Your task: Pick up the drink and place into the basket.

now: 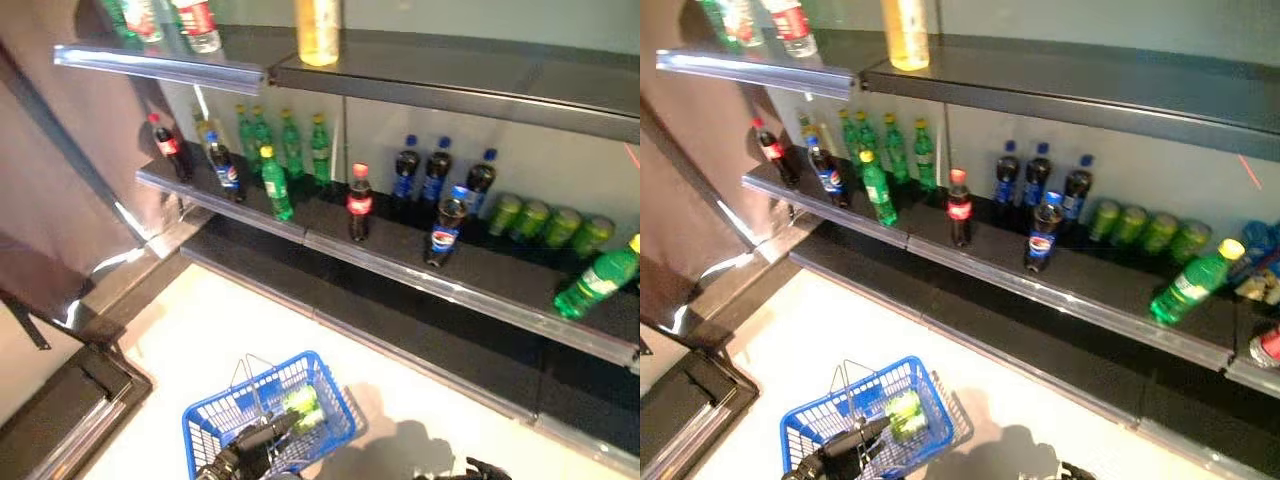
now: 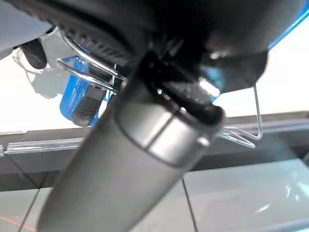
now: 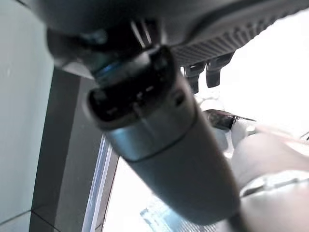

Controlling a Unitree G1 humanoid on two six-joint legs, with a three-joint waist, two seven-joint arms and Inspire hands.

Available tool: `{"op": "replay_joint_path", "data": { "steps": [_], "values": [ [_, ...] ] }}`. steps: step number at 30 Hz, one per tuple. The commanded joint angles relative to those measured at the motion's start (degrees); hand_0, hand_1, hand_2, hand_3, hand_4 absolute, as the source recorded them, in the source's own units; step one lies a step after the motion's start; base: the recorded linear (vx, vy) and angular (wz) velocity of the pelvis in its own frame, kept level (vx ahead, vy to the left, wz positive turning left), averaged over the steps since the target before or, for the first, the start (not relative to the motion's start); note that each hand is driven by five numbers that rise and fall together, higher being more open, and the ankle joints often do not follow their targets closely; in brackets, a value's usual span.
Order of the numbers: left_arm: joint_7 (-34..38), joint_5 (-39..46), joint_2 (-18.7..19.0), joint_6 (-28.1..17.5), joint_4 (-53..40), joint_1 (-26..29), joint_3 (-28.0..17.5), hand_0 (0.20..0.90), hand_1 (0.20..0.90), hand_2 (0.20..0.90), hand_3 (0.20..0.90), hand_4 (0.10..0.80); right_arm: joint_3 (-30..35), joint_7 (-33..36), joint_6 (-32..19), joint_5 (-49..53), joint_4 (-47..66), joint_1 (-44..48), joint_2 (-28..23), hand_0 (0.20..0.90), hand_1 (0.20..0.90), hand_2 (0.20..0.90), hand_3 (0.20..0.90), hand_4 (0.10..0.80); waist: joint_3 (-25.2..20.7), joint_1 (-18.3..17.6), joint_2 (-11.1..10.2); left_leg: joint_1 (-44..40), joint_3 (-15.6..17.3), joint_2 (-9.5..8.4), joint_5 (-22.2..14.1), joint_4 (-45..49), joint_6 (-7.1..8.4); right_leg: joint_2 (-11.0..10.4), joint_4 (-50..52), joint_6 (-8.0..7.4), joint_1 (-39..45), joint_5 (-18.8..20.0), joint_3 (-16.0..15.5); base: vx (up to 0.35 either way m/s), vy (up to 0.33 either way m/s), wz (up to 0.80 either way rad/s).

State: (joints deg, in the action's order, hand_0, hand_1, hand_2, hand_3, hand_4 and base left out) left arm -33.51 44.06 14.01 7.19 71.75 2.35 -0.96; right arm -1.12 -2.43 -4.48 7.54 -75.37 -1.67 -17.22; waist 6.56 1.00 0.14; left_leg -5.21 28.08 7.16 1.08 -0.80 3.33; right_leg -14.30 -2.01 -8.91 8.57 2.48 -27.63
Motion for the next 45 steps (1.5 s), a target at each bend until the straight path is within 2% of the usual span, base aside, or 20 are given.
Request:
{"op": "replay_joint_path", "data": {
  "steps": [1,4,7,8,12,17,22,24,26,27,28,29,30,31,33,35,38,40,44,45],
  "values": [
    [-8.45,-0.04,-2.58,-0.46,0.0,2.06,-0.95,0.3,0.3,0.3,0.2,0.1,2.75,-1.06,-3.47,0.77,-3.38,3.03,-0.39,0.9,0.9,0.9,0.9,0.8,-0.59,1.62,0.1,-1.13,-2.9,3.21,4.69,-3.35,3.26,3.72,8.17,4.04,-1.15,-5.19,-0.65,0.126,0.157,0.5],
    [-8.2,0.33,-0.99,-0.4,-0.14,1.88,-1.19,0.3,0.3,0.3,0.2,0.1,2.32,-2.83,-4.81,0.24,-2.51,2.22,0.78,0.9,0.9,0.9,0.9,0.8,-0.97,2.54,-0.63,-1.63,-3.84,1.53,2.83,-3.77,1.8,2.26,9.5,2.11,-1.62,-3.74,-1.49,0.105,0.082,0.29],
    [-8.14,0.86,-0.19,-0.73,-0.21,1.56,-1.06,0.3,0.3,0.3,0.2,0.1,1.92,-3.15,-4.66,-0.26,-1.44,2.23,1.46,0.9,0.9,0.9,0.9,0.8,-1.04,3.11,-1.27,-1.53,-4.28,0.65,1.68,-4.01,0.79,0.91,10.17,1.1,-2.41,-2.21,-1.86,0.069,0.035,0.2],
    [-8.72,1.57,0.2,-0.88,-0.49,1.3,-0.8,0.3,0.3,0.3,0.2,0.1,1.41,-3.2,-4.77,-0.17,-1.04,2.15,1.77,0.9,0.9,0.9,0.9,0.8,-1.0,3.53,-1.42,-1.22,-4.23,0.19,1.18,-4.2,0.12,0.41,10.4,0.92,-2.96,-1.78,-2.44,0.061,0.05,0.03],
    [-8.71,4.01,0.17,-0.56,-1.58,1.41,-0.16,0.3,0.3,0.3,0.2,0.1,0.06,-2.62,-4.14,-1.53,-0.95,2.37,2.38,0.9,0.9,0.9,0.9,0.8,-0.34,4.53,-1.3,-0.05,-4.52,-0.71,0.66,-4.2,-0.98,-0.05,10.63,1.09,-4.33,-1.29,-3.38,0.062,0.084,0.16],
    [-8.48,3.62,0.08,-0.64,-2.25,1.86,-0.31,0.3,0.3,0.3,0.2,0.1,-1.56,-0.66,-3.11,0.36,-0.38,3.96,2.84,0.9,0.9,0.9,0.9,0.8,1.12,6.75,-1.7,2.72,-6.34,-2.18,0.43,-4.11,-2.26,-1.21,12.4,0.74,-7.13,0.23,-3.64,-0.008,0.116,0.32],
    [-9.25,2.28,0.82,-0.43,-2.0,2.02,-1.24,0.3,0.3,0.3,0.2,0.1,-0.61,-0.03,-2.76,1.64,0.12,4.72,2.21,0.9,0.9,0.9,0.9,0.8,1.31,7.69,-2.93,2.93,-9.45,-5.14,-0.91,-3.85,-4.08,-3.08,15.79,-0.81,-7.77,3.31,-1.67,0.033,0.193,0.31],
    [-9.33,2.36,1.08,-0.35,-2.14,1.94,-0.95,0.3,0.3,0.3,0.2,0.1,-0.09,-0.09,-2.62,2.06,0.53,4.6,1.76,0.9,0.9,0.9,0.9,0.8,1.22,7.7,-3.33,2.42,-10.81,-6.65,-1.46,-3.63,-5.07,-4.42,19.48,-1.79,-8.23,5.23,0.35,0.097,0.258,0.4],
    [-9.2,2.88,1.28,-0.08,-2.57,2.46,-0.24,0.3,0.3,0.3,0.2,0.1,0.7,-0.6,-2.35,2.81,1.39,4.4,1.11,0.9,0.9,0.9,0.9,0.8,1.19,7.18,-3.15,1.75,-12.53,-8.28,-2.32,-3.36,-6.73,-5.81,28.56,-2.74,-10.34,7.96,4.46,0.093,0.351,0.41],
    [-8.92,3.51,1.17,-0.21,-2.79,2.99,0.72,0.3,0.3,0.3,0.2,0.1,1.09,-0.56,-2.69,3.4,1.52,4.09,1.11,0.9,0.9,0.9,0.9,0.8,1.28,6.5,-2.26,2.13,-13.29,-8.38,-2.11,-2.53,-8.06,-5.01,34.22,-1.44,-12.68,10.15,6.89,0.067,0.329,0.46],
    [-8.38,4.03,1.0,-0.23,-3.15,3.1,1.3,0.3,0.3,0.3,0.2,0.1,1.34,-0.75,-3.05,3.29,1.27,3.89,1.11,0.9,0.9,0.9,0.9,0.8,1.25,6.13,-1.82,1.76,-14.21,-8.64,-2.22,-2.65,-8.47,-4.13,37.03,-1.18,-13.87,10.12,9.05,0.062,0.261,0.68],
    [-7.88,4.56,0.85,-0.11,-3.56,3.19,1.86,0.3,0.3,0.3,0.2,0.1,1.42,-0.89,-3.58,3.18,0.86,3.69,1.23,0.9,0.9,0.9,0.9,0.8,1.24,5.39,-1.55,1.43,-15.79,-8.92,-2.39,-2.49,-8.69,-2.08,37.45,-0.63,-15.11,9.62,11.76,0.101,0.127,0.79],
    [-7.72,4.79,0.81,0.15,-3.8,3.33,2.52,0.3,0.3,0.3,0.2,0.1,1.28,-0.96,-4.03,3.38,0.43,3.52,1.4,0.9,0.9,0.9,0.9,0.8,1.2,4.74,-1.42,1.09,-17.13,-9.14,-2.43,-2.55,-8.72,-0.31,36.92,-0.12,-16.27,8.84,13.15,0.09,0.061,0.7],
    [-7.71,4.74,0.78,0.3,-3.93,3.39,2.77,0.3,0.3,0.3,0.2,0.1,1.25,-0.98,-4.26,3.62,0.25,3.45,1.48,0.9,0.9,0.9,0.9,0.8,1.19,4.43,-1.41,0.92,-17.72,-9.29,-2.5,-2.54,-8.73,0.37,36.27,0.1,-16.73,8.52,13.68,0.093,0.018,0.59],
    [-7.53,4.46,0.52,0.76,-4.24,3.92,3.76,0.3,0.3,0.3,0.2,0.1,1.39,-1.02,-4.86,4.08,-0.44,3.26,1.74,0.9,0.9,0.9,0.9,0.8,1.06,2.97,-1.52,0.36,-20.54,-10.09,-3.11,-2.07,-8.48,2.13,29.33,0.69,-18.38,8.49,16.19,0.189,-0.033,0.75],
    [-7.54,4.89,0.45,0.69,-3.54,4.16,4.63,0.3,0.3,0.3,0.2,0.1,1.62,-0.92,-5.52,3.95,-1.45,2.74,1.87,0.9,0.9,0.9,0.9,0.8,1.26,1.33,-2.1,-0.67,-23.25,-11.34,-4.11,-1.55,-8.37,3.96,20.96,0.48,-19.24,8.08,18.58,0.248,-0.061,0.83],
    [-8.99,3.5,0.24,0.16,-1.7,4.1,5.18,0.3,0.3,0.3,0.2,0.1,1.96,-0.81,-6.11,4.66,-2.69,2.07,1.76,0.9,0.9,0.9,0.9,0.8,1.4,-0.83,-2.65,-2.11,-27.99,-13.27,-5.4,-0.89,-8.26,7.16,11.89,0.26,-20.56,8.2,21.45,0.273,-0.021,0.93],
    [-9.59,2.17,-0.22,-0.2,-0.51,3.43,5.07,0.3,0.3,0.3,0.2,0.1,2.55,-1.02,-6.09,4.49,-3.4,1.68,1.46,0.9,0.9,0.9,0.9,0.8,1.94,-2.0,-2.46,-4.27,-32.1,-14.93,-6.02,-0.89,-7.99,9.37,7.2,-0.17,-23.82,10.39,20.83,0.428,0.042,1.35],
    [-9.98,1.2,0.3,0.14,0.17,2.56,5.03,0.3,0.3,0.3,0.2,0.1,2.53,-1.12,-5.92,4.53,-3.98,1.49,1.1,0.9,0.9,0.9,0.9,0.8,2.42,-3.81,-1.92,-7.05,-36.48,-16.19,-6.11,-1.55,-8.34,13.42,7.86,0.17,-26.95,12.53,23.28,0.35,0.021,1.04],
    [-10.34,0.48,0.45,0.94,0.16,2.84,5.01,0.3,0.3,0.3,0.2,0.1,2.44,-0.78,-5.32,5.15,-3.95,1.54,0.87,0.9,0.9,0.9,0.9,0.8,2.19,-3.9,-2.16,-7.24,-37.67,-16.83,-6.33,-1.52,-8.66,13.82,7.25,0.79,-26.04,11.83,24.07,0.234,0.013,0.99]
  ]
}}
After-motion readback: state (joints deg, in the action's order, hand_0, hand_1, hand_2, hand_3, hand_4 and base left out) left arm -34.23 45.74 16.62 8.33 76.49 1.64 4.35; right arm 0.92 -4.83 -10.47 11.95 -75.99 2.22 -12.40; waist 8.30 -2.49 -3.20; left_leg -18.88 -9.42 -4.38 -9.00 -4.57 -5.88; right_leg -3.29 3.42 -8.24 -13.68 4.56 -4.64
